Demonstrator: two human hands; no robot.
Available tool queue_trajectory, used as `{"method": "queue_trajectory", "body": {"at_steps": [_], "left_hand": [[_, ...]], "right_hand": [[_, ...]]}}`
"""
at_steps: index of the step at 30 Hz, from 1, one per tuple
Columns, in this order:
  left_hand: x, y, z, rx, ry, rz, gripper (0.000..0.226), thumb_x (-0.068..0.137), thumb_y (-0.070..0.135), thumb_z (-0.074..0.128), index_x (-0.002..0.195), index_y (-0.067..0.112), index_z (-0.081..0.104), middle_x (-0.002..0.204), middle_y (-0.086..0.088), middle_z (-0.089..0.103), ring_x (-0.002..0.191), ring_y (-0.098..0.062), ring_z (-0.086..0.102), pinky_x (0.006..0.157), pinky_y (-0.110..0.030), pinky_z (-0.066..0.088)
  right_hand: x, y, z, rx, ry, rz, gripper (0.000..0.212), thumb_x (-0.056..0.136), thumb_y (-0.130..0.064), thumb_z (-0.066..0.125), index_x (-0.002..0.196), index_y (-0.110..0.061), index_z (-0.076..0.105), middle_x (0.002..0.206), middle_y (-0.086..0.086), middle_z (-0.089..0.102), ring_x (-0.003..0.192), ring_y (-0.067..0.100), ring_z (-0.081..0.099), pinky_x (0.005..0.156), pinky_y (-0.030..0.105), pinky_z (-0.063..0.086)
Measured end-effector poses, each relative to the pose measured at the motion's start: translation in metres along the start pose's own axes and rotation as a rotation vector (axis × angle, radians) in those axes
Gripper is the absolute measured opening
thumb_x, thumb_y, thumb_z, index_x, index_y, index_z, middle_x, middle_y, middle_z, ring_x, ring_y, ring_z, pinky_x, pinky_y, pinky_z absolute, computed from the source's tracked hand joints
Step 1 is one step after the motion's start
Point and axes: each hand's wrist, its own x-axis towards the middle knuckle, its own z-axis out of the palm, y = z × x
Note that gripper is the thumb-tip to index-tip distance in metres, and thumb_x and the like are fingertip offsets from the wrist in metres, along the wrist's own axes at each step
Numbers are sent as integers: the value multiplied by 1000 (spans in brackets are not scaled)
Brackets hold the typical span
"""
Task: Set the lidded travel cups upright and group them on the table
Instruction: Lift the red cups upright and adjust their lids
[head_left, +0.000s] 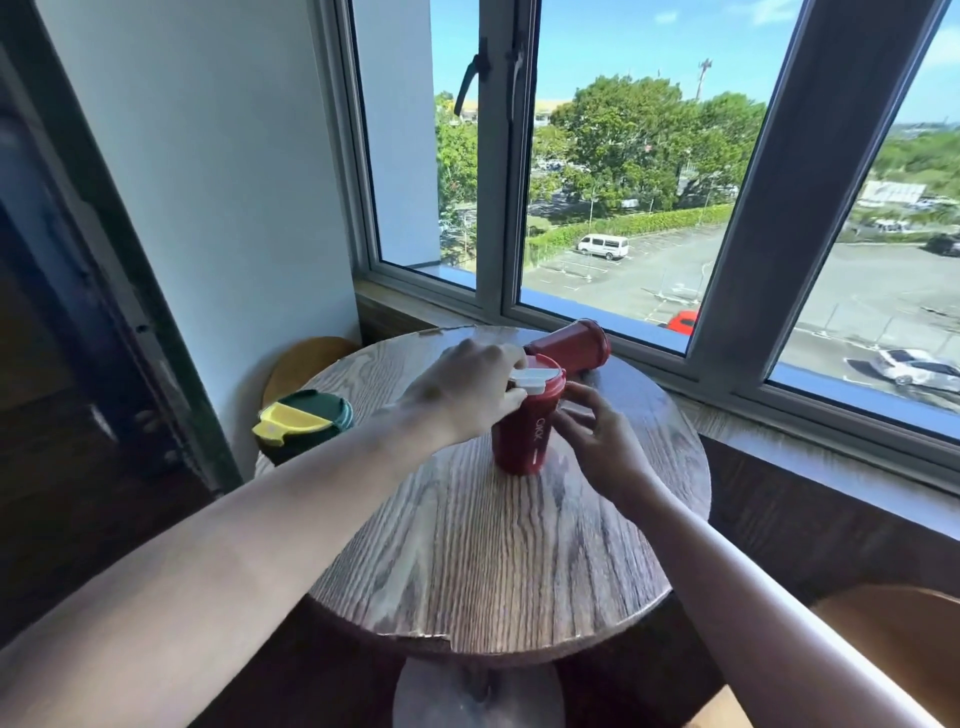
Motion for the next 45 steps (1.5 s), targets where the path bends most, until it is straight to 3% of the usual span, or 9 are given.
{"method": "queue_trajectory", "body": {"at_steps": [6, 12, 16, 22, 25, 29, 34, 39, 45], "left_hand": [[-8, -23, -30, 8, 88, -54, 38, 91, 27, 71, 123, 8, 66, 121, -12, 70, 107, -25, 67, 86, -29, 50], [-30, -67, -71, 24, 94, -137, 29, 88, 33, 72, 111, 15, 71, 108, -7, 72, 91, -19, 62, 78, -28, 46], [-54, -106, -85, -27, -3, -178, 34, 88, 43, 70, 116, 24, 68, 116, 0, 69, 101, -16, 61, 82, -28, 44], [-98, -169, -85, -310, -175, -208, 62, 76, 73, 66, 126, 36, 60, 133, 11, 61, 123, -10, 57, 104, -39, 50], [-121, -182, -72, -612, -201, -185, 68, 77, 54, 73, 137, 33, 50, 142, 9, 52, 132, -1, 50, 107, -26, 46], [-137, -189, -42, -617, -95, -162, 85, 66, 69, 76, 139, 43, 40, 140, 9, 44, 131, -7, 47, 107, -33, 47], [-130, -177, -28, -552, 88, -113, 84, 64, 59, 83, 135, 41, 42, 126, 6, 42, 105, 12, 49, 85, 4, 36], [-92, -176, -31, -706, 110, -62, 82, 63, 60, 83, 132, 38, 45, 133, 0, 51, 118, -14, 56, 95, -29, 53], [-28, -173, -24, -984, -10, -106, 60, 67, 34, 91, 114, 23, 56, 124, -6, 59, 111, -27, 63, 87, -33, 58]], "right_hand": [[7, -42, -6, -162, 208, -123, 26, 94, -27, 61, 118, -17, 61, 118, 1, 67, 101, 10, 63, 78, 22, 48], [10, -82, 30, -305, 229, -329, 12, 90, -29, 62, 100, -24, 66, 107, -6, 61, 98, 14, 66, 91, 43, 54], [-3, -102, 82, -326, 129, -431, 11, 89, -24, 65, 98, -21, 68, 106, -4, 65, 94, 11, 64, 87, 37, 54], [-18, -100, 170, -263, -72, -267, 14, 91, -37, 61, 100, -27, 63, 107, -10, 64, 89, 2, 65, 78, 24, 54], [-25, -90, 186, -203, -71, -154, 9, 96, -36, 54, 100, -29, 59, 104, -11, 65, 80, -7, 61, 69, 14, 47], [-31, -81, 196, -95, -40, -73, 10, 98, -36, 50, 102, -33, 58, 97, -13, 67, 89, 5, 66, 81, 42, 58], [-35, -85, 196, 0, 70, -43, 9, 98, -30, 53, 97, -35, 60, 97, -4, 70, 90, 15, 70, 75, 43, 61], [-28, -97, 180, 71, 176, -25, 15, 98, -28, 53, 111, -25, 62, 108, 4, 72, 98, 19, 71, 80, 40, 61], [-18, -117, 137, -300, 335, -46, 26, 95, -33, 57, 119, -26, 64, 100, -15, 67, 84, -6, 63, 76, 19, 51]]}}
